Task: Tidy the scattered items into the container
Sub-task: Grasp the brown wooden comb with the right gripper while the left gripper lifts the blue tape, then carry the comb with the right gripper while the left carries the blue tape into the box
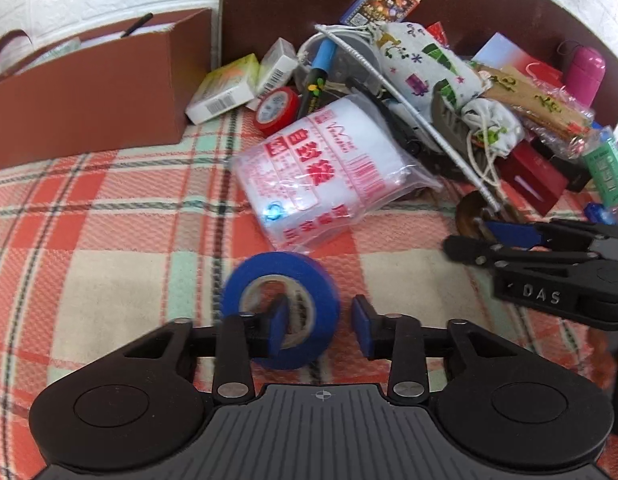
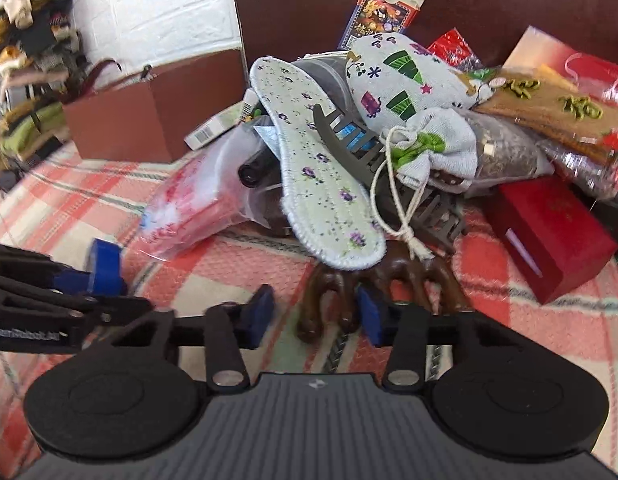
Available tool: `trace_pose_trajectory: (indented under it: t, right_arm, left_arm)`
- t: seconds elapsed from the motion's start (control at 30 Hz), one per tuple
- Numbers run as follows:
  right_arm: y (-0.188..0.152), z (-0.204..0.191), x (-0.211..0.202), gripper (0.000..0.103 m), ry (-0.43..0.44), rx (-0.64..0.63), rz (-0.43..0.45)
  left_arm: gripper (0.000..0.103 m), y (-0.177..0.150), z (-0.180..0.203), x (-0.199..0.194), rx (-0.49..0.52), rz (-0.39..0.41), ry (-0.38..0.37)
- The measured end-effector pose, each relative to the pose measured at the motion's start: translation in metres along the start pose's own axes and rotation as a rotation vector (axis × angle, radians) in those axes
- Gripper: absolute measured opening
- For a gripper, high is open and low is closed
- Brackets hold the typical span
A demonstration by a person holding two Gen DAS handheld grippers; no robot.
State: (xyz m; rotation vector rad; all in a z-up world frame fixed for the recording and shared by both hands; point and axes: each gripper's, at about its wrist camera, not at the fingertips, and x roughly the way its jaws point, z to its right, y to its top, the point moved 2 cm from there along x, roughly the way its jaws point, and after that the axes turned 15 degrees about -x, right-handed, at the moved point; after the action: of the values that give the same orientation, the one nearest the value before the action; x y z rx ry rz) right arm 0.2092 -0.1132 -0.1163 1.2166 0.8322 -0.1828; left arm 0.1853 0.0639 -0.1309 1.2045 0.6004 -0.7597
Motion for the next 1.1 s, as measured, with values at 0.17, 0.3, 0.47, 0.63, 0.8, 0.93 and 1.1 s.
trace_pose_trajectory:
  t: [0.17, 0.3, 0.47, 0.63, 0.8, 0.93, 1.1]
  right_arm:
    - [-0.004, 0.002, -0.007, 0.036, 0.008, 0.007, -0.007]
    - [-0.009, 0.000, -0.017, 0.036, 0.030, 0.031, -0.007]
    - [-0.014, -0.006, -0.031, 0.036, 0.095, 0.060, -0.002]
    - [-0.011, -0.021, -0.044, 0.036, 0.150, 0.046, 0.018]
    - [0.000, -0.037, -0.063, 0.036, 0.213, 0.024, 0.067]
    - [0.017, -0.049, -0.075, 0.036, 0.264, -0.004, 0.112]
    - [0.052, -0.057, -0.083, 0.036, 0.340, -0.036, 0.162]
  left_arm:
    - [0.017, -0.002, -0.003, -0.006, -0.025, -0.006, -0.015]
    - [0.014, -0.009, -0.001, -0.017, -0.014, -0.012, -0.019]
    - [0.013, -0.021, -0.003, -0.030, -0.036, -0.020, -0.034]
    - [0.013, -0.028, -0.008, -0.041, -0.078, -0.017, -0.043]
    - [0.013, -0.032, -0.012, -0.059, -0.099, 0.012, -0.045]
    - [0.013, -0.027, -0.018, -0.076, -0.115, 0.048, -0.053]
    - [0.013, -0.006, -0.026, -0.101, -0.122, 0.099, -0.054]
